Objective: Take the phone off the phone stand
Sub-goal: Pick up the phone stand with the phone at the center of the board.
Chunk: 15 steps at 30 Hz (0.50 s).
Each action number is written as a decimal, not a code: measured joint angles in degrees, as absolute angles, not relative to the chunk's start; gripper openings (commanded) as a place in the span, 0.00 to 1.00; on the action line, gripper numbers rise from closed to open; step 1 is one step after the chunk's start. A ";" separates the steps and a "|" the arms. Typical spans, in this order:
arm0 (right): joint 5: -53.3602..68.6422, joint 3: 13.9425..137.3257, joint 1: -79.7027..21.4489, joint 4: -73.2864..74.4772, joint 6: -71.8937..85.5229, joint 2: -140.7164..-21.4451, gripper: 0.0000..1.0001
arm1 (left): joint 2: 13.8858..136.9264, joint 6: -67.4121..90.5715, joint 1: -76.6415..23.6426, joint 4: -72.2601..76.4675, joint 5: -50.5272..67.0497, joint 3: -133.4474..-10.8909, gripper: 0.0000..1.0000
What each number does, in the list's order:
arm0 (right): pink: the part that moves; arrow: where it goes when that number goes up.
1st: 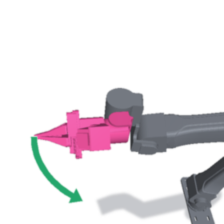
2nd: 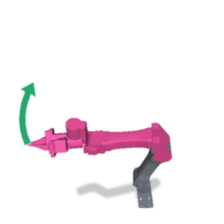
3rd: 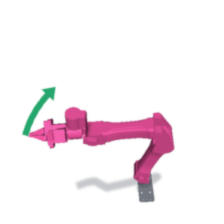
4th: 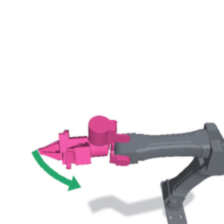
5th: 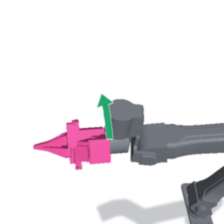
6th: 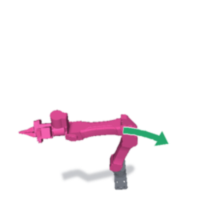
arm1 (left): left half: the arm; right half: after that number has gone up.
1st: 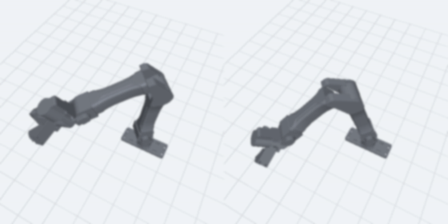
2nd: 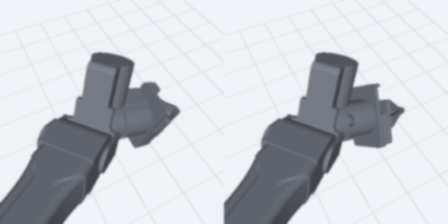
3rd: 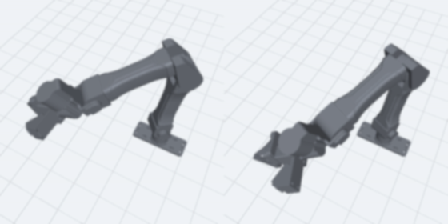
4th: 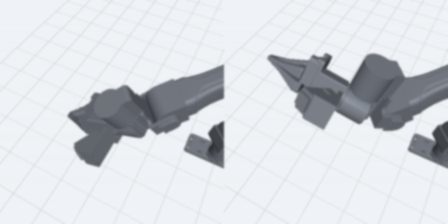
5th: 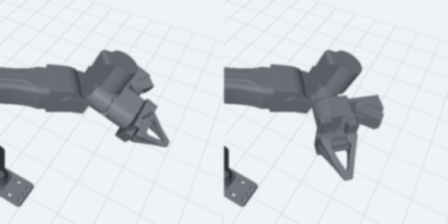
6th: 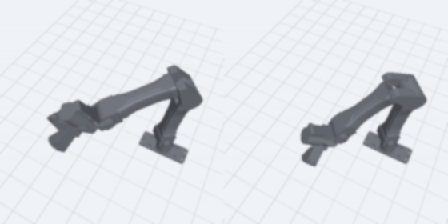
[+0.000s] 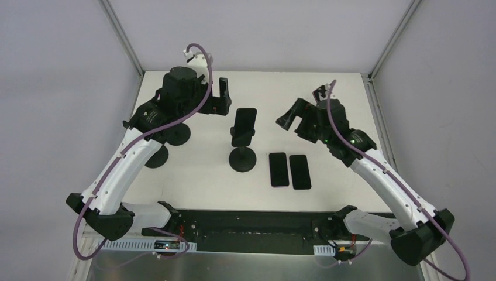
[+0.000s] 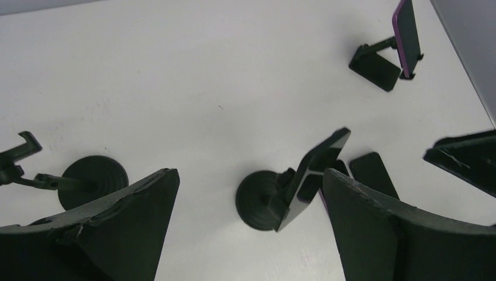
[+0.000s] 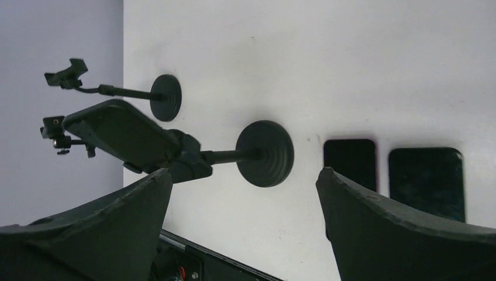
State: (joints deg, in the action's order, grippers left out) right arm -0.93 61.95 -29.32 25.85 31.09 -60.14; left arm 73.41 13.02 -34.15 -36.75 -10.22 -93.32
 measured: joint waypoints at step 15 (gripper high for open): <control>-12.36 74.02 -46.87 14.96 29.28 -77.84 1.00 | 60.64 13.47 -24.97 -36.75 -2.72 -72.69 0.99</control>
